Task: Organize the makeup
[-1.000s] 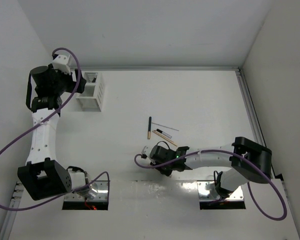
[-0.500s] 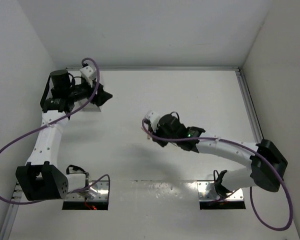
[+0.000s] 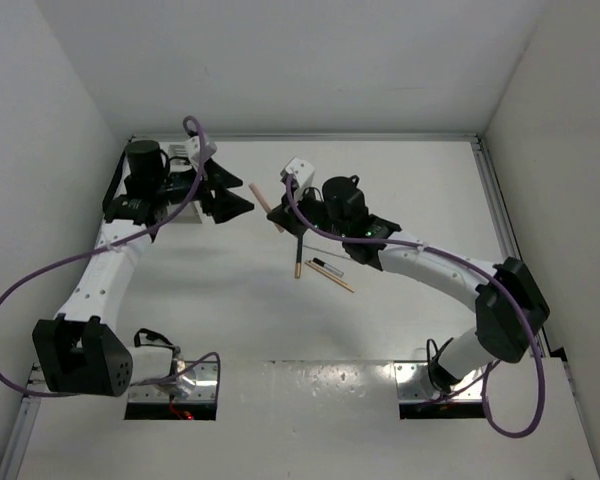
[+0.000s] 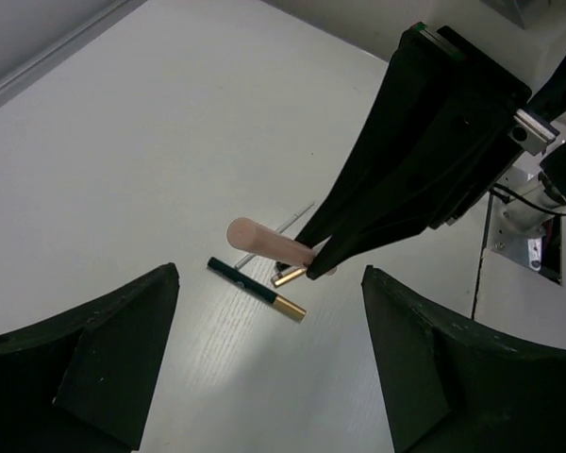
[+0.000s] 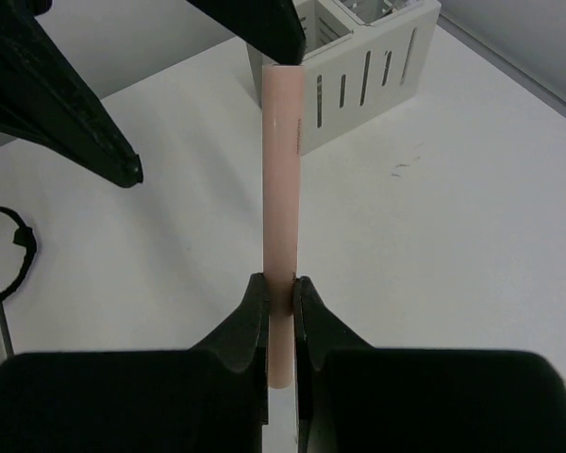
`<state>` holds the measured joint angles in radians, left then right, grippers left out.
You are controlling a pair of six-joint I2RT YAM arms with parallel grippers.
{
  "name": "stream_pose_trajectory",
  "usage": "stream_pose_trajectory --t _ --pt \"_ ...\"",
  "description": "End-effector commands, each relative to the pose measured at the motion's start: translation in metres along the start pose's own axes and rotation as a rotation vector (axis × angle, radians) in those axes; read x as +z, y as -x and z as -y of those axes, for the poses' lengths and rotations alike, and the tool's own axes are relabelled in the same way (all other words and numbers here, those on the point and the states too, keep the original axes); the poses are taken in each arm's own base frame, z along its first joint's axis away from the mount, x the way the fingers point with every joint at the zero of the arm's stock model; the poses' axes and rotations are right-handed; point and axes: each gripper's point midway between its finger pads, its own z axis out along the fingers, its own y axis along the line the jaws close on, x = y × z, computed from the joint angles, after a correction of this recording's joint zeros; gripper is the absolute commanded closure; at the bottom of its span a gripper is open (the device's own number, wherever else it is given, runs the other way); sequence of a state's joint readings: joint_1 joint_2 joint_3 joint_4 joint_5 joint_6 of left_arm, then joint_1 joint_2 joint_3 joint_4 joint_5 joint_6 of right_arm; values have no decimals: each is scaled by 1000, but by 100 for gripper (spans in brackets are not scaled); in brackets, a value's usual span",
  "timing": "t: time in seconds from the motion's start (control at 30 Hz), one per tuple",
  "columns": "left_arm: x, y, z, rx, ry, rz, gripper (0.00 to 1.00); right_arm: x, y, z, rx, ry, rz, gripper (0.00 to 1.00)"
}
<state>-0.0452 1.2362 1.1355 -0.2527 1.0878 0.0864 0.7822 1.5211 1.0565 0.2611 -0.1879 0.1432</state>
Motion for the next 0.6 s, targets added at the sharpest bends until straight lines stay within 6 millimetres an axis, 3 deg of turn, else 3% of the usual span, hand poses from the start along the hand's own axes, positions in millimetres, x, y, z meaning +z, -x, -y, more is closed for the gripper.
stream_pose_trajectory --t 0.0,0.17,0.27,0.33,0.5,0.57 --pt "11 22 -3 -10 -62 52 16 10 39 3 19 43 124 100" --pt "26 17 -25 -73 -44 46 16 21 48 18 63 61 166 100" --pt "35 18 -41 -139 -23 72 21 29 47 20 82 75 173 100" --pt "40 24 -49 -184 -16 107 32 35 41 23 98 76 161 100" --pt "45 27 -56 -201 -18 119 33 45 36 24 132 88 160 100" --pt "46 24 -58 -222 -19 114 40 46 37 25 134 89 164 100"
